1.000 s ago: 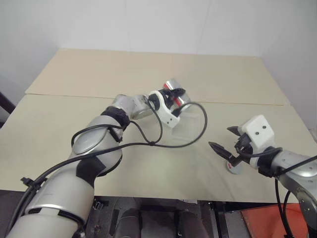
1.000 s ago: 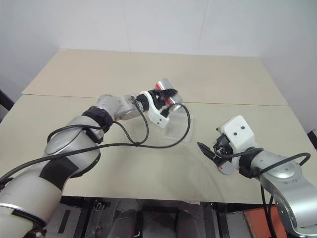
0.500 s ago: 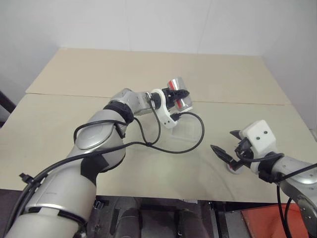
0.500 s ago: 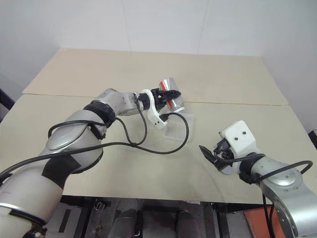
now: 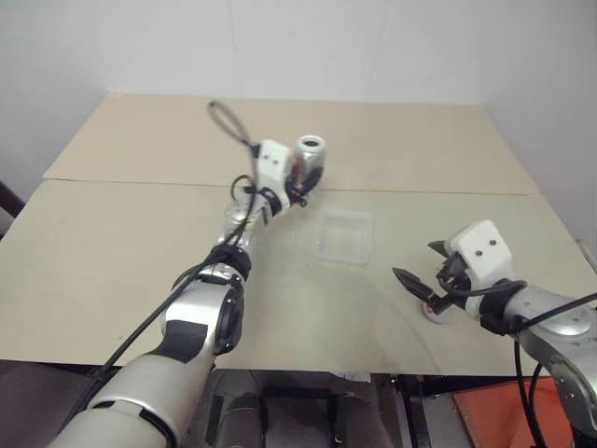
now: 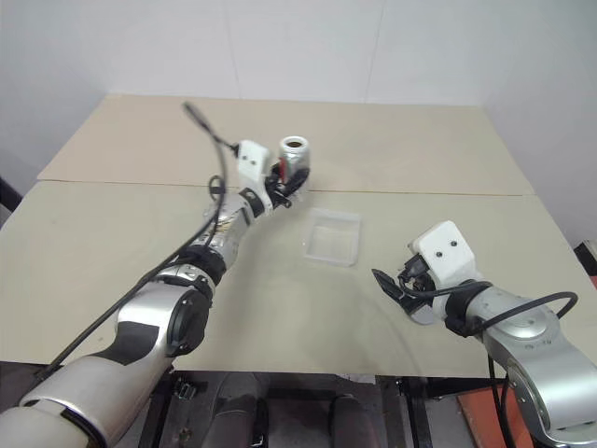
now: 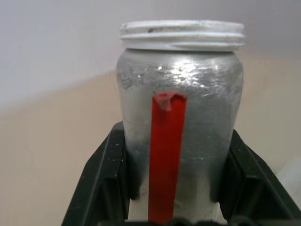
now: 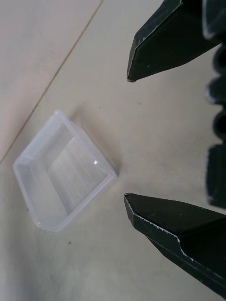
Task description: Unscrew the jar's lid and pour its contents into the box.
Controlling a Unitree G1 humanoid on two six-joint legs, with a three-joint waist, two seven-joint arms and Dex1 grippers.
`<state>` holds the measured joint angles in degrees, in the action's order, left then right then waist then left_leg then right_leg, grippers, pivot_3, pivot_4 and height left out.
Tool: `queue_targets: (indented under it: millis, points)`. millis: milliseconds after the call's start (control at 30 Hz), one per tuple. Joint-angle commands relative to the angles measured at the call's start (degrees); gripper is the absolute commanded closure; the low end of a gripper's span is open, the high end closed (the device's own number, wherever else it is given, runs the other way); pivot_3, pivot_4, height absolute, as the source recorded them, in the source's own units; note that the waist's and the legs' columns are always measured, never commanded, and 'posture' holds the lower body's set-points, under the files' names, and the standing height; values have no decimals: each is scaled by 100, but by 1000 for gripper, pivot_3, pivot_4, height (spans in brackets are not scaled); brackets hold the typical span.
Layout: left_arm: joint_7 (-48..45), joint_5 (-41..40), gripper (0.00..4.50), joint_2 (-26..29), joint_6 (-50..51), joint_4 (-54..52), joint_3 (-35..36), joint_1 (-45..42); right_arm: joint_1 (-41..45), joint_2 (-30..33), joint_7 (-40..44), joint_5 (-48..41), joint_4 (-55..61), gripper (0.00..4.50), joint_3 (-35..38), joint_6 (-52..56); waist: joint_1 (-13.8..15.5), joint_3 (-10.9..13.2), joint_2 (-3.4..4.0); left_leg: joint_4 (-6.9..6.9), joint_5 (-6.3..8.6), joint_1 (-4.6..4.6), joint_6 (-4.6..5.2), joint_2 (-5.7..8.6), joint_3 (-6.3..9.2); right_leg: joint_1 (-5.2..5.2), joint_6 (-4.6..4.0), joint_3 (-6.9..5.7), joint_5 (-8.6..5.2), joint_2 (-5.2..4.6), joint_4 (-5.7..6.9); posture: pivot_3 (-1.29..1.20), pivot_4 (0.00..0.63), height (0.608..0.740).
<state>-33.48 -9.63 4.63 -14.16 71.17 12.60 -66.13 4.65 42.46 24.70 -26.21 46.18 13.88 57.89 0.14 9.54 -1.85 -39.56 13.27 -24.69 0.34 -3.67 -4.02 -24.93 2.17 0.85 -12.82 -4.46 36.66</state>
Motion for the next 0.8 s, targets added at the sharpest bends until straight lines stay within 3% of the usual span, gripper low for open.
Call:
queue_targets:
  millis: [33, 167, 300, 400, 433, 633, 800]
  points:
    - [71, -254, 2549, 56, 308, -649, 133, 222, 123, 30, 24, -14, 45, 36, 39, -132, -3, 0, 0, -10, 0, 0, 0, 0, 5, 1, 0, -1, 0, 1, 10, 0, 150, 740]
    - [389, -63, 2549, 220, 282, -886, 13, 222, 182, 58, 68, 50, -81, 36, -66, -183, 3, 1, -2, -27, -1, 29, -1, 1, 11, 37, -2, -5, 3, 2, 20, 0, 150, 740]
    - [1357, 2380, 2549, 940, -1768, -862, -1890, 59, 231, 54, 71, 54, -109, 36, -114, -190, 20, 1, -1, -22, -1, 52, -1, 1, 13, 64, -3, -7, 4, 3, 9, 0, 150, 740]
    - [1993, 3286, 2549, 1181, -2317, -581, -2652, -359, 209, 73, 76, 79, -93, 36, -150, -205, 98, 1, -2, -21, -1, 48, -1, 3, 13, 63, -3, -7, 4, 2, 3, 0, 150, 740]
    - [2491, 3926, 2549, 1285, -2417, -480, -3156, -627, 183, 75, 66, 90, -70, 36, -148, -201, 131, 1, -2, -22, -1, 45, -1, 6, 13, 64, -3, -8, 4, 0, 2, 0, 150, 740]
    - [4728, 6483, 2549, 1205, -2430, 123, -5435, -1651, -10, 70, -10, 148, 76, 36, -94, -172, 163, 1, -2, -22, 3, 35, 3, 10, 13, 63, 4, -7, 4, -1, -16, 0, 150, 740]
    - [6014, 7893, 2549, 821, -1878, 517, -6870, -2113, -192, -3, -103, 143, 274, 36, 62, -80, 134, 3, -5, -20, 3, 26, 3, 11, 13, 52, 6, -6, 2, -1, -17, 0, 150, 740]
